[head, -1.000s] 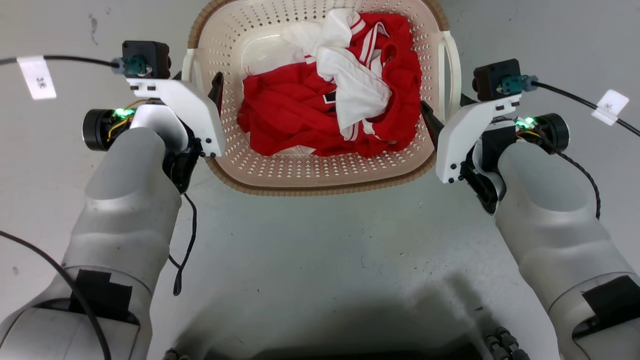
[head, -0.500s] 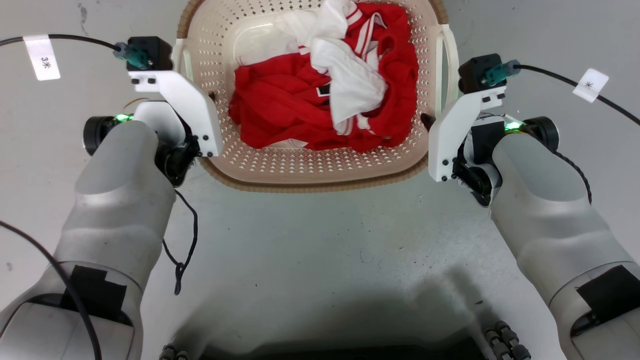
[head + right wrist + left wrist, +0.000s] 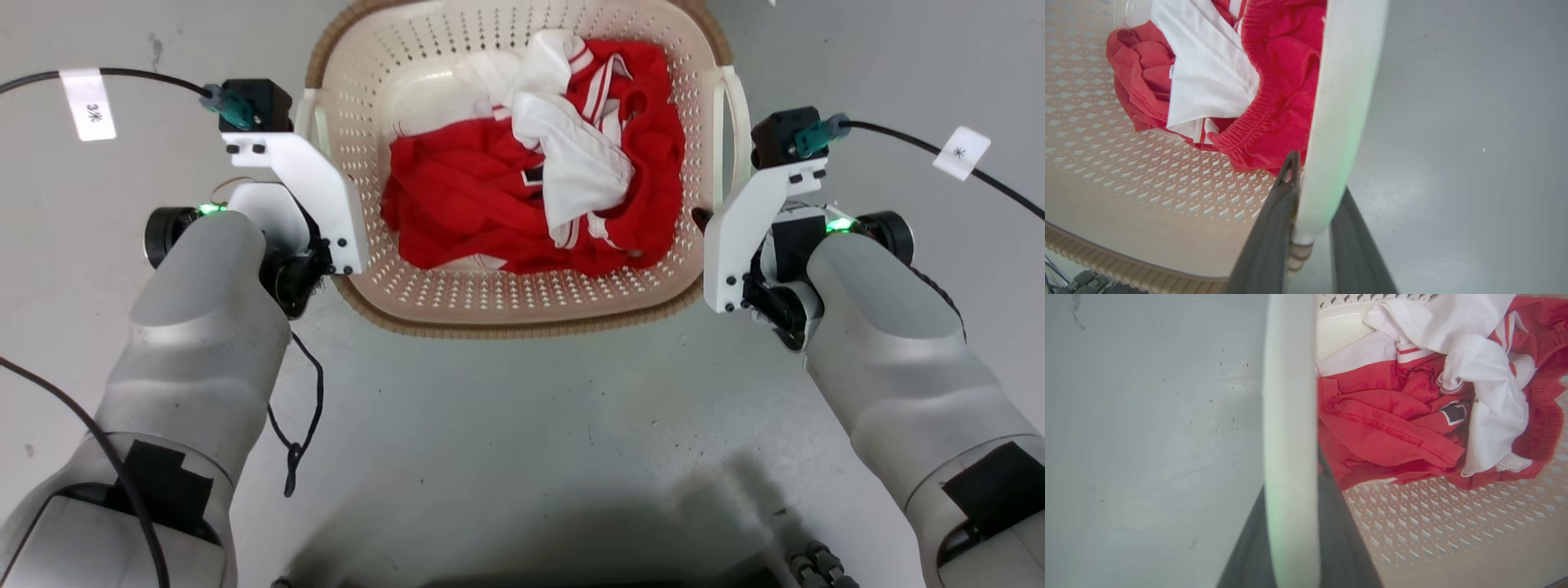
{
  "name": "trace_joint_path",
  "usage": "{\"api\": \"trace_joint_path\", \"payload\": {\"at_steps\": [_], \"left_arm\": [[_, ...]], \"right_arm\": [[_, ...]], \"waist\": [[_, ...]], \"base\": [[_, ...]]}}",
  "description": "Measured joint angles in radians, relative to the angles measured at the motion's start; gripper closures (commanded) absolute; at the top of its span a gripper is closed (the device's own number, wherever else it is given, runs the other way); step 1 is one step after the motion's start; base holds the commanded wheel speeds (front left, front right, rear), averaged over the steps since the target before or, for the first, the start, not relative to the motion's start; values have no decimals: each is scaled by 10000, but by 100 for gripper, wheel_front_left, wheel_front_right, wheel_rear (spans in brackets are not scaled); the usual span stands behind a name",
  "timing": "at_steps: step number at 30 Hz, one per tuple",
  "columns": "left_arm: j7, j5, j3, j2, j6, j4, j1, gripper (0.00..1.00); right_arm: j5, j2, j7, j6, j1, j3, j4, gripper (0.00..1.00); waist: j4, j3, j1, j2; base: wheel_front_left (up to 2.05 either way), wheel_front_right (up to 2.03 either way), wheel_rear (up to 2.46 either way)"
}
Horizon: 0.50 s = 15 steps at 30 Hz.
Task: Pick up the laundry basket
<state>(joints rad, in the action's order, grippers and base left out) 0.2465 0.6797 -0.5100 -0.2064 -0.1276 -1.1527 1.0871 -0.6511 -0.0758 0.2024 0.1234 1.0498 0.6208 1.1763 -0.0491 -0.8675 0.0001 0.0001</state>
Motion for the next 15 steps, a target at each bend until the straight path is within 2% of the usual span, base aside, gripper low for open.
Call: {"api": "trace_joint_path", "payload": {"at_steps": [15], "left_arm": [[1306,959,-853,393,42,-562,-776,100]], "right_arm": [[-1490,-278,1657,-6,-975,999,44,100]], "waist": [[76,2115,0,0]], "base": [[0,0,0]]}}
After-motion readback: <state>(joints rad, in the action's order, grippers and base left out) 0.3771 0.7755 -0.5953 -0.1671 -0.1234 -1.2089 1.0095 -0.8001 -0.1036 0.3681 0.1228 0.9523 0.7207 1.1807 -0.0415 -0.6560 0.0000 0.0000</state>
